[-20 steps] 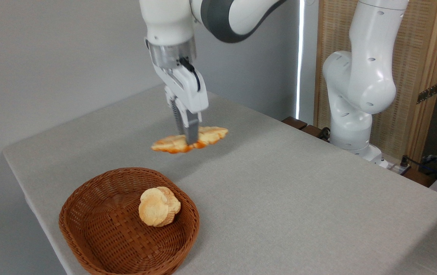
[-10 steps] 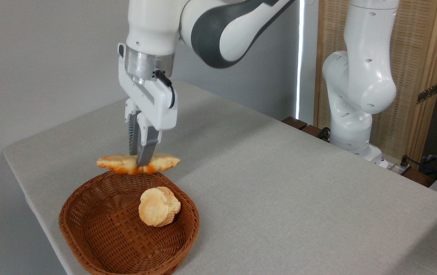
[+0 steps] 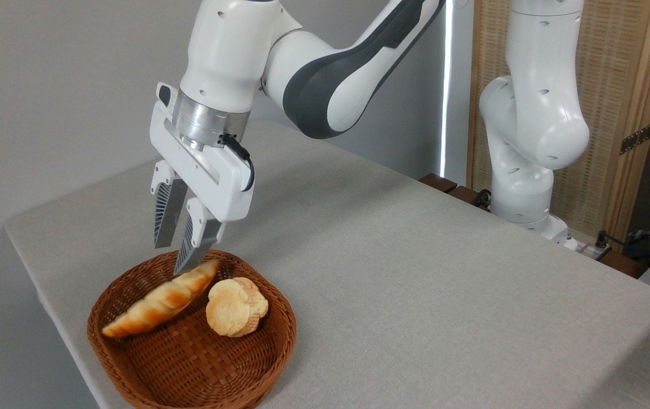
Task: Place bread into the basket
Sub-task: 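Lower the pastry into the basket beside the roll and open the gripper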
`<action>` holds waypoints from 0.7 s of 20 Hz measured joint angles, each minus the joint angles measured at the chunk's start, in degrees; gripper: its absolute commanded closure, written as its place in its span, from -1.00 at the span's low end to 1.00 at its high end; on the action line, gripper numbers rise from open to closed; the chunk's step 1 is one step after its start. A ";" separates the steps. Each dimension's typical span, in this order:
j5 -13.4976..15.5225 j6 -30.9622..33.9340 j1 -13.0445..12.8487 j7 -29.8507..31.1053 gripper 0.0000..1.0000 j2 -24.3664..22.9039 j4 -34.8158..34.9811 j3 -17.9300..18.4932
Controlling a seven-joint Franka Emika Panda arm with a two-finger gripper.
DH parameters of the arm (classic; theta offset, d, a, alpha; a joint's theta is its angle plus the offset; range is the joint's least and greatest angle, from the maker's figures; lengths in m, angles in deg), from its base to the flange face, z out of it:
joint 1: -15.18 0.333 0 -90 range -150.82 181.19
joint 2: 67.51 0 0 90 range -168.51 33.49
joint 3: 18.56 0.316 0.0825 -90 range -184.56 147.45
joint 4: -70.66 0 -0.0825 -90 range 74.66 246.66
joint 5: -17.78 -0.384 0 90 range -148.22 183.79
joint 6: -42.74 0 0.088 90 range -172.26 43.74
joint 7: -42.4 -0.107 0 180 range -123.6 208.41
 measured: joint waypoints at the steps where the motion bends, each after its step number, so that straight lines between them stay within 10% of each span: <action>1: 0.00 0.00 0.00 0.00 -1.00 0.13 -0.02 0.00; 7: -1.18 0.00 0.01 0.01 -1.00 0.20 -0.19 0.01; 14: -12.10 5.87 0.97 11.36 -1.00 -1.73 -0.61 0.32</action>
